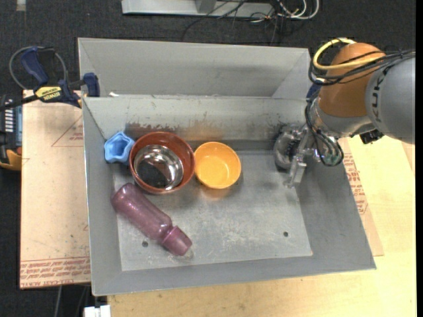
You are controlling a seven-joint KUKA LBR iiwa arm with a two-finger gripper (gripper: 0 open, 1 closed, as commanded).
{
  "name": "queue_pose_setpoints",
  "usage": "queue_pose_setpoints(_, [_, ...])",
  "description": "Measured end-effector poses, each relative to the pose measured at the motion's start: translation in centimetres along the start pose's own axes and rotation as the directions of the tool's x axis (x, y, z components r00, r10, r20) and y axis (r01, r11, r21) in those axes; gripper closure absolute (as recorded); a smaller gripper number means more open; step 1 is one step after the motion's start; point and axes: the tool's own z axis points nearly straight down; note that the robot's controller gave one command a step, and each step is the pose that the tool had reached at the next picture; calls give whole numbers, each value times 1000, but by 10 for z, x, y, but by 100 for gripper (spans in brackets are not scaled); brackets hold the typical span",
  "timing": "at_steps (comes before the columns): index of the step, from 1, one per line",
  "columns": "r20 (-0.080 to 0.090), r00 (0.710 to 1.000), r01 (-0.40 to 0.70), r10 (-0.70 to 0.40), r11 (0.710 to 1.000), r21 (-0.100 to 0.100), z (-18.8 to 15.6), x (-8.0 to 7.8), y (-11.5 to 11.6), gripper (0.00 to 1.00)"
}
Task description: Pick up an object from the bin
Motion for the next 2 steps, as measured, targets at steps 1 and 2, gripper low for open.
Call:
queue_pose_setpoints(1, [0, 953, -304, 304, 953, -1, 7, 12, 2, 0])
queue_pose_setpoints(2, [-59, 882, -469, 468, 883, -1, 33, 3, 8, 100])
